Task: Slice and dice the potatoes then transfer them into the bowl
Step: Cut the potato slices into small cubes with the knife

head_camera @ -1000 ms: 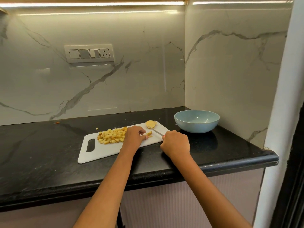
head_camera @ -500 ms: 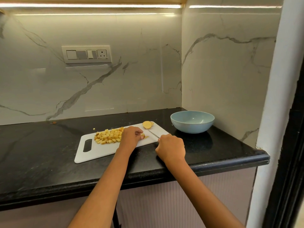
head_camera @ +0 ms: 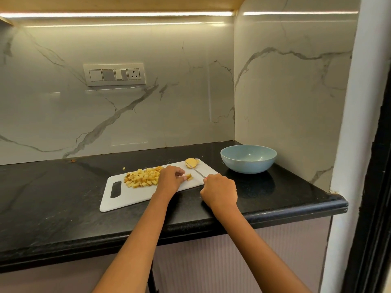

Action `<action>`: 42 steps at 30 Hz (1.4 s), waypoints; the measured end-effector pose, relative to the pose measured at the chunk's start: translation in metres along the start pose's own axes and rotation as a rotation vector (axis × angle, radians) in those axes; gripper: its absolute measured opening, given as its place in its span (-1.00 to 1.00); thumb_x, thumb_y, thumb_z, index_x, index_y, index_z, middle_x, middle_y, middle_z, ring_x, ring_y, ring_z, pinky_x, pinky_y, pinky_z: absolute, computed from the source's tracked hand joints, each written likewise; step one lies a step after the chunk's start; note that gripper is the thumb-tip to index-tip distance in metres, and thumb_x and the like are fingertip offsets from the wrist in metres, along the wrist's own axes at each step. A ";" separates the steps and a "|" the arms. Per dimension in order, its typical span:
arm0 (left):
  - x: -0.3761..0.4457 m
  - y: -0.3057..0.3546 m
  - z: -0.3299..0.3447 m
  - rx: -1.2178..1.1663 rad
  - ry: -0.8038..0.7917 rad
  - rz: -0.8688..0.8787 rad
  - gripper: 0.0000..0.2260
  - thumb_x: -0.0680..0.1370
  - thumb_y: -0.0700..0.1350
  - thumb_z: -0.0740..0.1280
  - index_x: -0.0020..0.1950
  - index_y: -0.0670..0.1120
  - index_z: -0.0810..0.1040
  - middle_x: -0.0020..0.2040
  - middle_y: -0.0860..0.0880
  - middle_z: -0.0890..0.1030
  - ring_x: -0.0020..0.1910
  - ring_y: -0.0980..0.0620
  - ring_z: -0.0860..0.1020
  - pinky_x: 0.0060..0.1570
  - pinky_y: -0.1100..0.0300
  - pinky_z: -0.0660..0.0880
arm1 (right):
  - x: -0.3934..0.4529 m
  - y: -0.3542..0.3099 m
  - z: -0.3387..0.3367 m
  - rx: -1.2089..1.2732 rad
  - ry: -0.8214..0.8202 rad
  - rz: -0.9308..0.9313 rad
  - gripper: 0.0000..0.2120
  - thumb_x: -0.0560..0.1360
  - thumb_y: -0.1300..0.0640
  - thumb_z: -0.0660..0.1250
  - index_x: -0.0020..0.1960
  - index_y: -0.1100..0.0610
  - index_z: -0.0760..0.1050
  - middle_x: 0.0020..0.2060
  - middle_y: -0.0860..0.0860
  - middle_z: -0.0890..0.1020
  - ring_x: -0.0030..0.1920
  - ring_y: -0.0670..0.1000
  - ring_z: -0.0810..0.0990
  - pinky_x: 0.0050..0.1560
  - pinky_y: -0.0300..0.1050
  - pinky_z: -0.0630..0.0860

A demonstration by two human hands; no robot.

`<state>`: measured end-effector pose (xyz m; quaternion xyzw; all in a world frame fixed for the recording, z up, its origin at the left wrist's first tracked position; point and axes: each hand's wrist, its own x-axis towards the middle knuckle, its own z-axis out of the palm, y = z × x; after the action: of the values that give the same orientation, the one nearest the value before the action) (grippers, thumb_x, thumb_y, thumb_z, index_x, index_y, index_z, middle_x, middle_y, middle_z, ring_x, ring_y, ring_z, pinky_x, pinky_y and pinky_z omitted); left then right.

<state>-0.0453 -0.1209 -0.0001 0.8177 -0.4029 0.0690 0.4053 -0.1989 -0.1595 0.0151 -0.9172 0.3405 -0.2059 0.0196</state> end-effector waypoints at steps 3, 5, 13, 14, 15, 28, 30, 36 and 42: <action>-0.001 0.000 0.001 0.018 -0.034 0.006 -0.76 0.44 -0.19 0.43 0.09 -0.22 0.62 0.07 -0.15 0.63 0.05 -0.04 0.55 0.05 0.18 0.44 | -0.002 -0.001 0.000 -0.020 -0.016 0.002 -0.74 0.59 0.09 0.14 0.20 0.17 0.45 0.03 0.09 0.57 -0.03 0.04 0.57 -0.06 -0.15 0.45; 0.000 0.001 0.000 0.026 -0.007 -0.009 -0.76 0.44 -0.20 0.43 0.08 -0.23 0.63 0.07 -0.15 0.63 0.05 -0.05 0.55 0.02 0.22 0.41 | -0.001 -0.002 -0.001 -0.038 -0.035 0.001 -0.74 0.58 0.09 0.15 0.21 0.17 0.44 0.04 0.09 0.56 -0.01 0.04 0.56 -0.07 -0.16 0.42; 0.001 0.000 0.000 -0.029 0.013 -0.004 -0.81 0.42 -0.24 0.44 0.00 -0.24 0.65 0.01 -0.18 0.65 -0.04 -0.04 0.58 -0.03 0.25 0.43 | -0.007 -0.016 0.002 -0.082 -0.053 -0.039 -0.75 0.58 0.10 0.16 0.20 0.17 0.46 0.05 0.09 0.57 0.01 0.06 0.57 -0.11 -0.16 0.39; 0.001 0.000 0.000 -0.044 0.013 -0.002 -0.78 0.41 -0.24 0.45 0.03 -0.25 0.64 0.03 -0.19 0.65 -0.01 -0.05 0.59 0.02 0.23 0.46 | -0.007 -0.016 0.002 -0.066 -0.044 -0.019 -0.75 0.58 0.10 0.17 0.19 0.17 0.46 0.04 0.09 0.57 0.00 0.05 0.57 -0.12 -0.17 0.40; 0.001 0.000 -0.001 -0.055 0.011 -0.008 -0.75 0.40 -0.23 0.46 0.06 -0.26 0.63 0.05 -0.20 0.64 0.01 -0.06 0.59 0.06 0.22 0.48 | -0.006 -0.016 0.003 -0.046 -0.036 0.002 -0.75 0.58 0.09 0.17 0.19 0.17 0.46 0.04 0.09 0.57 0.00 0.05 0.58 -0.12 -0.17 0.41; 0.002 0.000 0.001 0.030 -0.027 0.066 -0.78 0.47 -0.25 0.39 0.11 -0.22 0.61 0.08 -0.15 0.63 0.05 -0.03 0.57 0.15 0.15 0.46 | 0.008 -0.011 0.004 0.010 -0.009 0.063 -0.76 0.58 0.08 0.14 0.15 0.15 0.47 -0.01 0.07 0.57 -0.05 0.04 0.58 -0.15 -0.15 0.42; 0.004 0.001 0.003 0.026 -0.045 0.090 -0.78 0.48 -0.28 0.36 0.12 -0.21 0.61 0.11 -0.15 0.62 0.09 -0.03 0.56 0.19 0.15 0.44 | 0.006 -0.010 0.004 0.018 -0.018 0.052 -0.76 0.58 0.09 0.14 0.16 0.16 0.46 0.01 0.08 0.57 -0.03 0.05 0.57 -0.09 -0.13 0.44; 0.008 -0.001 0.003 -0.008 -0.010 0.052 -0.76 0.48 -0.25 0.38 0.14 -0.21 0.60 0.12 -0.16 0.61 0.09 -0.04 0.54 0.09 0.24 0.39 | -0.001 -0.008 0.001 -0.033 -0.040 0.035 -0.75 0.58 0.10 0.14 0.18 0.17 0.45 0.00 0.08 0.57 -0.05 0.04 0.58 -0.17 -0.17 0.38; 0.007 -0.004 0.002 0.020 0.014 0.014 -0.76 0.45 -0.21 0.42 0.10 -0.23 0.61 0.07 -0.16 0.63 0.05 -0.04 0.56 0.03 0.23 0.43 | -0.007 -0.014 0.000 -0.101 -0.075 0.030 -0.74 0.59 0.10 0.17 0.22 0.17 0.44 0.06 0.08 0.56 0.02 0.04 0.58 -0.17 -0.18 0.36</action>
<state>-0.0380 -0.1249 -0.0009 0.8183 -0.4052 0.0815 0.3995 -0.1951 -0.1443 0.0156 -0.9188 0.3633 -0.1537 -0.0108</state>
